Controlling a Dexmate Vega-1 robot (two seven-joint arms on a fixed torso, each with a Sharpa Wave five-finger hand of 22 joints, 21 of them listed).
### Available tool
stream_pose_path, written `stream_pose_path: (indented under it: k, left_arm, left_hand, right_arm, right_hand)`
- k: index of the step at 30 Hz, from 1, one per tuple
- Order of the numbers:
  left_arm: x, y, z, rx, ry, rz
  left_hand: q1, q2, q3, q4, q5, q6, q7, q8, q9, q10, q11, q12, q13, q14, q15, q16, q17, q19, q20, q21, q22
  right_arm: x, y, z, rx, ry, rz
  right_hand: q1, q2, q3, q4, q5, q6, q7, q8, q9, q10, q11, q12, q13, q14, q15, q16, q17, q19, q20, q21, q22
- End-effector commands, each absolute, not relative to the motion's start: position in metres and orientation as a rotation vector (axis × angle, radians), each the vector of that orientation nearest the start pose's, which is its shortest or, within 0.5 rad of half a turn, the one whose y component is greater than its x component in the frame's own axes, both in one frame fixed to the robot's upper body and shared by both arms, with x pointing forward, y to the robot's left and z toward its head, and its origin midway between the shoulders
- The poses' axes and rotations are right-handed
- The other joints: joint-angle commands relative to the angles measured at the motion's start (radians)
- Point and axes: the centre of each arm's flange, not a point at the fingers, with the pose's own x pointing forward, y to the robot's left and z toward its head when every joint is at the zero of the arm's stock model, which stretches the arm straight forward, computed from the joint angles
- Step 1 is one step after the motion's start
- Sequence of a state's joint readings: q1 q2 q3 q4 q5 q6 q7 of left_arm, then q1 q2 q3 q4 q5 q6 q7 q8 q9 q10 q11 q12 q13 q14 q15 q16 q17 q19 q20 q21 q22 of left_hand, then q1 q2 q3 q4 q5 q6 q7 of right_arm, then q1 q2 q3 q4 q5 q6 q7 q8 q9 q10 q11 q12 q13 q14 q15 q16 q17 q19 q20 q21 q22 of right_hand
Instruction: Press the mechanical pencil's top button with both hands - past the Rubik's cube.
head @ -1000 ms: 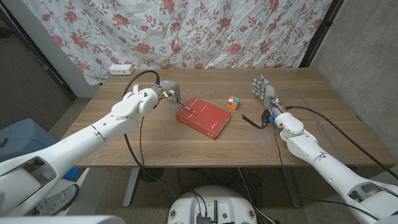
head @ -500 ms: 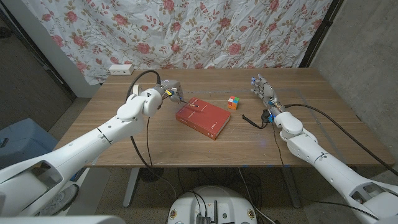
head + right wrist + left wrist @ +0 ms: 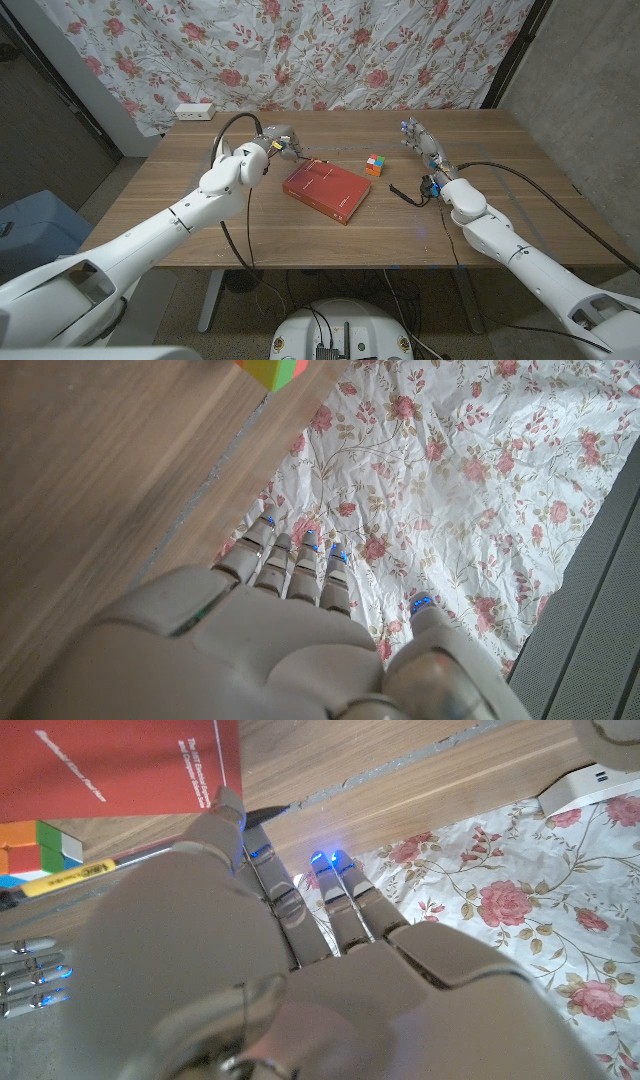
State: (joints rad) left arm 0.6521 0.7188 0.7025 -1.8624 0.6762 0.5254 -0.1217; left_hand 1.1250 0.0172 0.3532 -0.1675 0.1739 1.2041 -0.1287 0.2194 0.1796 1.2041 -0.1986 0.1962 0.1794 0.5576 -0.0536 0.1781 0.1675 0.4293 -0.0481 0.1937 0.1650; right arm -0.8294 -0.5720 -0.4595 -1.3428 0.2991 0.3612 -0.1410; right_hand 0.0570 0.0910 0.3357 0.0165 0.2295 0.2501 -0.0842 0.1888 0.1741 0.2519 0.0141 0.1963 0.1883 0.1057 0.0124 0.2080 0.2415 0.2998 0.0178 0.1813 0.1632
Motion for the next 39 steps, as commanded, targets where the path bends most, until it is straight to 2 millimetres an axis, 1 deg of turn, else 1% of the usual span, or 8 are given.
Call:
stream_pose_path:
  k: [1,11,18,26,32,35,36,39]
  left_arm:
    - [0.599,0.176,0.069,1.328,-0.546,0.180]
    - [0.601,0.169,0.067,1.251,-0.549,0.180]
    - [0.601,0.163,0.065,1.194,-0.543,0.181]
    - [0.599,0.158,0.067,1.148,-0.530,0.159]
    - [0.601,0.152,0.068,1.114,-0.531,0.142]
    - [0.601,0.149,0.069,1.093,-0.528,0.141]
    - [0.601,0.148,0.069,1.082,-0.535,0.135]
    - [0.602,0.145,0.068,1.044,-0.525,0.128]
  left_hand:
    - [0.001,0.007,-0.005,0.000,0.005,0.010,-0.006,-0.002,0.002,0.036,-0.024,0.003,0.004,-0.003,-0.174,-0.001,0.002,0.005,-0.102,-0.002,0.004]
    - [0.000,0.009,-0.009,0.002,0.006,0.013,-0.003,-0.004,0.002,0.043,-0.024,0.002,0.004,-0.005,-0.174,-0.001,0.002,0.002,-0.099,-0.003,0.005]
    - [0.000,0.009,-0.012,0.002,0.006,0.012,0.000,-0.005,0.003,0.047,-0.025,0.002,0.004,-0.006,-0.173,-0.001,0.002,0.001,-0.097,-0.003,0.005]
    - [-0.001,0.008,-0.016,0.002,0.007,0.013,0.000,-0.007,0.003,0.050,-0.025,0.001,0.004,-0.008,-0.172,-0.001,0.002,-0.002,-0.091,-0.004,0.005]
    - [-0.006,0.007,-0.021,0.004,0.007,0.013,0.000,-0.008,0.004,0.050,-0.025,-0.002,0.004,-0.011,-0.167,-0.001,0.002,-0.006,-0.077,-0.005,0.005]
    - [-0.007,0.007,-0.022,0.004,0.007,0.012,0.001,-0.010,0.004,0.050,-0.025,-0.003,0.003,-0.012,-0.166,-0.001,0.002,-0.009,-0.076,-0.005,0.005]
    - [-0.007,0.007,-0.023,0.004,0.007,0.012,0.001,-0.010,0.004,0.050,-0.025,-0.003,0.003,-0.012,-0.166,-0.001,0.002,-0.009,-0.076,-0.006,0.005]
    - [-0.008,0.007,-0.025,0.005,0.007,0.011,0.001,-0.011,0.005,0.050,-0.026,-0.004,0.003,-0.016,-0.165,-0.002,0.001,-0.017,-0.075,-0.008,0.005]
  right_arm:
    - [0.622,-0.259,-0.013,-0.439,-0.759,0.102]
    - [0.611,-0.253,-0.015,-0.492,-0.806,0.046]
    - [0.602,-0.248,-0.013,-0.561,-0.839,0.007]
    - [0.595,-0.242,-0.012,-0.595,-0.850,-0.020]
    - [0.590,-0.237,-0.012,-0.606,-0.872,-0.027]
    - [0.588,-0.236,-0.010,-0.625,-0.886,-0.033]
    - [0.587,-0.235,-0.010,-0.629,-0.892,-0.038]
    - [0.585,-0.234,-0.010,-0.641,-0.903,-0.045]
  right_hand:
    - [0.009,0.012,0.003,-0.006,-0.001,0.007,0.002,0.002,0.003,0.009,0.005,0.003,0.002,0.005,0.003,0.007,0.001,0.002,0.001,0.004,0.003]
    - [0.012,0.015,0.005,-0.010,-0.003,0.017,0.002,0.005,0.003,0.018,0.003,0.005,0.002,0.009,0.001,0.010,0.001,0.002,-0.001,0.004,0.003]
    - [0.015,0.016,0.006,-0.013,-0.004,0.012,-0.007,0.002,0.003,0.015,0.002,0.004,0.002,0.009,0.000,0.011,0.001,0.001,-0.001,0.004,0.003]
    - [0.015,0.019,0.007,-0.014,-0.006,0.010,-0.010,0.000,0.003,0.013,0.006,0.002,0.002,0.006,0.003,0.011,0.002,0.001,-0.002,0.004,0.003]
    - [0.015,0.020,0.007,-0.016,-0.008,0.002,-0.017,-0.003,0.002,0.001,0.005,-0.003,0.002,0.000,0.000,0.010,0.002,0.000,-0.005,0.004,0.003]
    - [0.015,0.020,0.007,-0.017,-0.009,-0.001,-0.019,-0.005,0.002,-0.009,0.011,-0.006,0.002,-0.009,0.002,0.007,0.002,-0.004,-0.007,0.003,0.003]
    - [0.016,0.021,0.008,-0.018,-0.009,-0.003,-0.021,-0.005,0.002,-0.018,0.009,-0.009,0.001,-0.012,0.002,0.006,0.002,-0.007,-0.007,0.002,0.003]
    - [0.015,0.022,0.008,-0.019,-0.011,-0.006,-0.033,-0.006,0.002,-0.044,0.013,-0.016,0.001,-0.026,0.003,0.003,0.003,-0.015,0.004,0.000,0.003]
